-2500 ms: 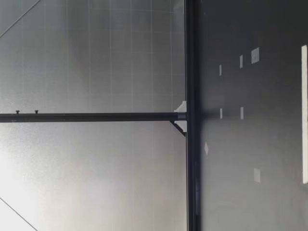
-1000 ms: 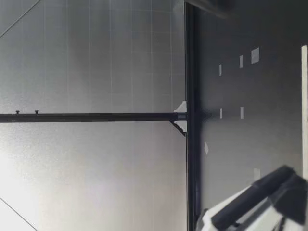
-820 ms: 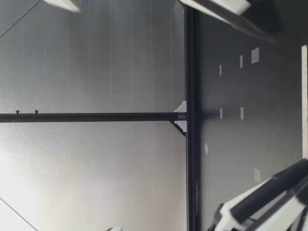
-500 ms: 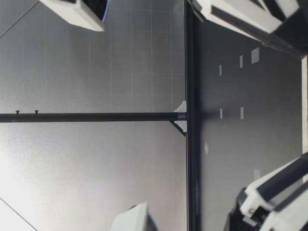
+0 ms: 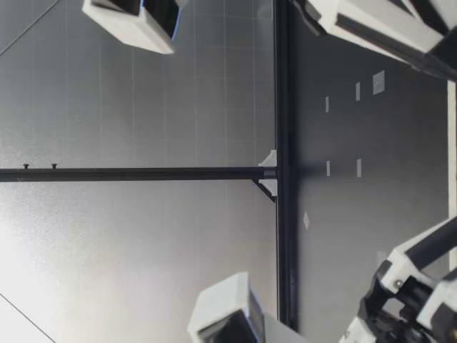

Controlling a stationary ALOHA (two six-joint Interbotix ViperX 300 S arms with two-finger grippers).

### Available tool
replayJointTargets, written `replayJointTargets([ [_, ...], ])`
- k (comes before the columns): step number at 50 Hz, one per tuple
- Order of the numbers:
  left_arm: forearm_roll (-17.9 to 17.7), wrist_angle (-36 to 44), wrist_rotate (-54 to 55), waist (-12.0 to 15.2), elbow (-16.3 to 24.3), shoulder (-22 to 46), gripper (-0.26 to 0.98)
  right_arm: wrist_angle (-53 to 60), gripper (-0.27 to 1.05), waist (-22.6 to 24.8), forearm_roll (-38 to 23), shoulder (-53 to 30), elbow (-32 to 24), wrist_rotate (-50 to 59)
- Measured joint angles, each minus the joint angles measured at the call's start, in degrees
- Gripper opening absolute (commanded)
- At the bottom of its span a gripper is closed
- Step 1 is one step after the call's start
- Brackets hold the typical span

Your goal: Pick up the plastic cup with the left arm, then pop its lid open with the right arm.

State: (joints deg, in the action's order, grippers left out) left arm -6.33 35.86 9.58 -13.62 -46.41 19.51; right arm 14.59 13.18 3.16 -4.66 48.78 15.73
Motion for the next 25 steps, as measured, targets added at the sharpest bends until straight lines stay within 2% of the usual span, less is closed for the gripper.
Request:
replayJointTargets([
  [25, -0.2, -0.5, -1.5, 0.0, 4.7, 3.3, 0.53, 1.3, -0.09, 0.0, 0.0, -3.0, 0.0, 2.3],
])
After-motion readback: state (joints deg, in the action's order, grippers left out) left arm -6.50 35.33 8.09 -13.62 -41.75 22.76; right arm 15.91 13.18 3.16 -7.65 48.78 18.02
